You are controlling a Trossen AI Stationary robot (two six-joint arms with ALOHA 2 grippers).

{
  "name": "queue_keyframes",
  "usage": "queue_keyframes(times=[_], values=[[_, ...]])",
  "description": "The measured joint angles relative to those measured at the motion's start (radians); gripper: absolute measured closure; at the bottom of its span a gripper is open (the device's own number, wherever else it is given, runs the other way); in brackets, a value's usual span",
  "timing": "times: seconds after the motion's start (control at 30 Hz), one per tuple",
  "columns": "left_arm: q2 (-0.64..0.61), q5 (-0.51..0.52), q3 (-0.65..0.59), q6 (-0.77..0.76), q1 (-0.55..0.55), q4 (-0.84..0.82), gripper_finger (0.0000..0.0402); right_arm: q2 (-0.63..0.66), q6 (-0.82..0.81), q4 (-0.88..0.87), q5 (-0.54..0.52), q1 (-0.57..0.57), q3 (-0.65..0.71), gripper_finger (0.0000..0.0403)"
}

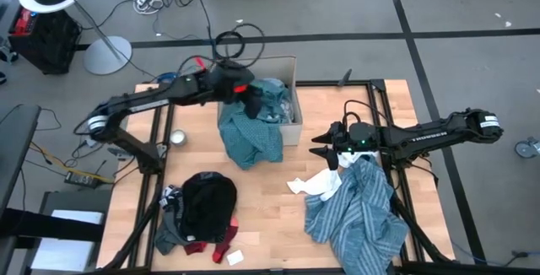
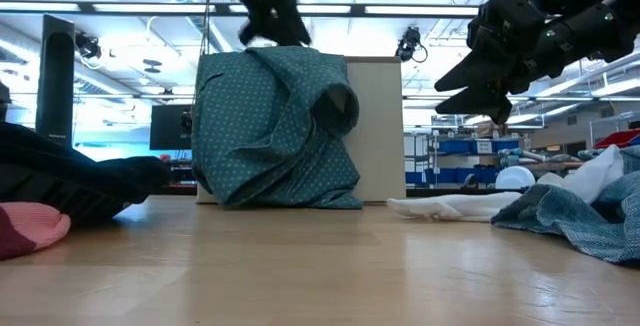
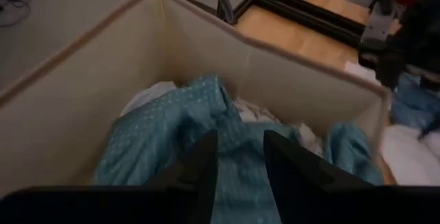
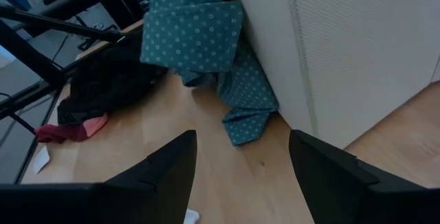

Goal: Sort clothes
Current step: Put the green patterned shirt into the laundry organizer

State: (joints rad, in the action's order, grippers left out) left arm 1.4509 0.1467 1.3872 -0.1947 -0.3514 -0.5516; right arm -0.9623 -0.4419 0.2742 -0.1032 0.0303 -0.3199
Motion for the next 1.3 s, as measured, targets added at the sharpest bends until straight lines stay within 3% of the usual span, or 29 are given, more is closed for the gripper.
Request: queue_keyframes(times=[0.27,0.57,0.7,0.87,1.0,1.17,1.3], values=[[-0.111,0.205,-0.036,-0.065,0.214,-0.163,0.0278,-0.013,-0.027,-0.001,0.012,-0.041,0.0,0.017],[-0.229,0.4,-0.389,-0.336,0.521,-0.061,0.0278,-0.167,0.002,0.066,-0.004,-0.085,0.0,0.017],[-0.288,0.426,-0.545,-0.441,0.626,0.057,0.0278,-0.278,0.068,0.177,-0.019,-0.11,-0.016,0.017],[-0.296,0.426,-0.664,-0.532,0.707,0.097,0.0285,-0.417,0.227,0.168,-0.118,-0.16,-0.139,0.0174],[-0.284,0.426,-0.724,-0.567,0.733,0.096,0.0319,-0.513,0.351,0.059,-0.273,-0.212,-0.277,0.0175],[-0.286,0.473,-0.767,-0.572,0.739,0.114,0.0361,-0.591,0.376,-0.164,-0.408,-0.245,-0.433,0.0175],[-0.277,0.495,-0.796,-0.552,0.721,0.123,0.0395,-0.653,0.416,-0.218,-0.471,-0.246,-0.509,0.0176]])
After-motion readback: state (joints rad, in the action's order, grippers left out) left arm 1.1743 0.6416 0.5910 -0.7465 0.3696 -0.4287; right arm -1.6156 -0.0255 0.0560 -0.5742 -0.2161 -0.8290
